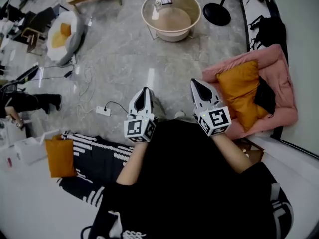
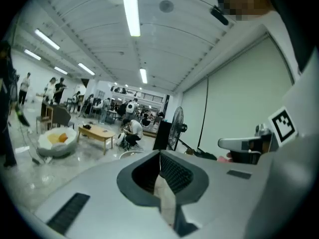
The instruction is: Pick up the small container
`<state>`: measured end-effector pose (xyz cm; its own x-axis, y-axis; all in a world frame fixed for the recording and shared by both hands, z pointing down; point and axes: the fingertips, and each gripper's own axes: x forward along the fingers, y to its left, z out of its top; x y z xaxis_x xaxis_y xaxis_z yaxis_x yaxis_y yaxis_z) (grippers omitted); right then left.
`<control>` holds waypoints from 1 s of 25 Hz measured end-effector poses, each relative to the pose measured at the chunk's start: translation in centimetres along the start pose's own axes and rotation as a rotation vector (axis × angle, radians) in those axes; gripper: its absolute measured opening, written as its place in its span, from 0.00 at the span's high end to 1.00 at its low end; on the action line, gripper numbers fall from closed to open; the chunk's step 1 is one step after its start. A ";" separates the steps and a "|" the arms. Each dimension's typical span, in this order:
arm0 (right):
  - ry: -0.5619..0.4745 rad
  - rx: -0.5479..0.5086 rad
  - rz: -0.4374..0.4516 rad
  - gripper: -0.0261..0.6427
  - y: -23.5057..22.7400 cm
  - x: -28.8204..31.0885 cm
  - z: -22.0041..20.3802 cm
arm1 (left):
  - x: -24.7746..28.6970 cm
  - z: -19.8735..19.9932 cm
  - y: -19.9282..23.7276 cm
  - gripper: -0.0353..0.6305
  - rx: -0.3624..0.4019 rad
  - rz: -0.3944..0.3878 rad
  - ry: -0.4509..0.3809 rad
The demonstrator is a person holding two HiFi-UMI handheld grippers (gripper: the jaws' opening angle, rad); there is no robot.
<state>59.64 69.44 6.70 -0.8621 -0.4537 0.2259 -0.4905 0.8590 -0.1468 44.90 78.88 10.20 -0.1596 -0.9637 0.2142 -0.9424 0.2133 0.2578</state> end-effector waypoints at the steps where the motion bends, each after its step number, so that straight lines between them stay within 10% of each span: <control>1: 0.003 0.003 -0.005 0.94 -0.3 0.2 -0.3 | 0.3 -0.6 0.6 0.92 -0.038 0.012 0.011; 25: 0.066 -0.073 -0.001 0.94 -4.9 26.4 4.3 | 19.9 7.3 19.0 0.92 -0.062 0.018 -0.035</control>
<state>38.76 52.31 9.27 -0.8501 -0.4397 0.2898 -0.4785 0.8748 -0.0764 21.65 62.59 12.45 -0.1875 -0.9645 0.1861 -0.9194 0.2391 0.3125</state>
